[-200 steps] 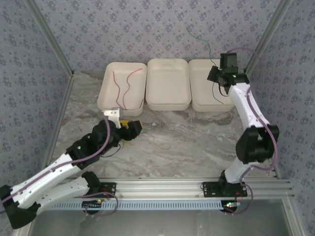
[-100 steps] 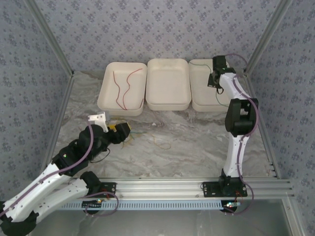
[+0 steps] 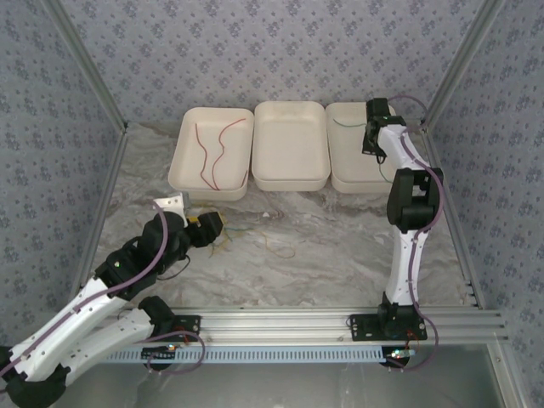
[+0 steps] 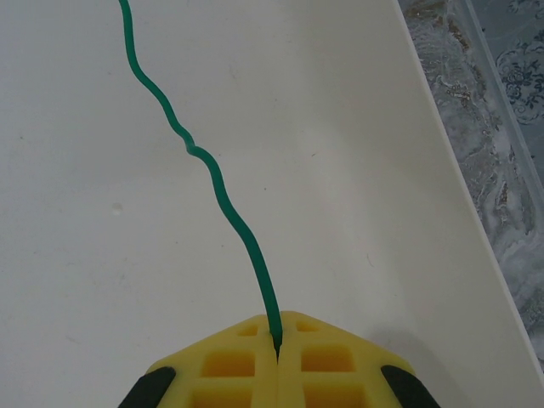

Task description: Untangle the cables

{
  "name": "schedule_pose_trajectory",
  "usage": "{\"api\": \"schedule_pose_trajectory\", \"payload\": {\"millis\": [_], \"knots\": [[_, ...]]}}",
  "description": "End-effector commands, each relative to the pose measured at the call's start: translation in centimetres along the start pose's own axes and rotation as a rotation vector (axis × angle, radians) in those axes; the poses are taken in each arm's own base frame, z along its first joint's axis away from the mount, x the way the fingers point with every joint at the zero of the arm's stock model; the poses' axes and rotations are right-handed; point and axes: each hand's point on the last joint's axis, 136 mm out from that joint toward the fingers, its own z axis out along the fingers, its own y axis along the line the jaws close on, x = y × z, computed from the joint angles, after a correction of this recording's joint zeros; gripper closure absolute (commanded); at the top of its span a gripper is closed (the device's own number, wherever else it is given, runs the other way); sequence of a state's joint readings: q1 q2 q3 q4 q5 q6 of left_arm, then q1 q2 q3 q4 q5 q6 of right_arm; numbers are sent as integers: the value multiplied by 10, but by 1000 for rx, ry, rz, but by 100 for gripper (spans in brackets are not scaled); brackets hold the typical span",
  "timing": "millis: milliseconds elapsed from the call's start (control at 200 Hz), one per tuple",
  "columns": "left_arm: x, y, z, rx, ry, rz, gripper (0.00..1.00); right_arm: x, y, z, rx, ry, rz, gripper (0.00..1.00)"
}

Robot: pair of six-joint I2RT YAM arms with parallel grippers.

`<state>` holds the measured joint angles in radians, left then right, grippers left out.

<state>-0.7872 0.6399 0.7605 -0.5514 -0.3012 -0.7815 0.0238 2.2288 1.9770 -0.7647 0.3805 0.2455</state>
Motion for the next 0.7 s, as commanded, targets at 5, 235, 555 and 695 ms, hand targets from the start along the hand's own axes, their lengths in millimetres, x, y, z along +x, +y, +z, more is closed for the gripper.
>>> {"api": "schedule_pose_trajectory", "payload": {"millis": [5, 235, 555, 695], "knots": [[-15, -4, -11, 17, -45, -37, 29, 3, -11, -8, 29, 11, 3, 100], [-13, -2, -11, -15, -20, -33, 29, -3, 10, -13, -103, 2, 21, 73], [1, 40, 3, -195, 75, -122, 25, -26, 27, -126, -286, -207, 72, 49], [15, 69, 23, -274, 177, -234, 26, -10, 49, -180, -401, -301, 54, 45]]}}
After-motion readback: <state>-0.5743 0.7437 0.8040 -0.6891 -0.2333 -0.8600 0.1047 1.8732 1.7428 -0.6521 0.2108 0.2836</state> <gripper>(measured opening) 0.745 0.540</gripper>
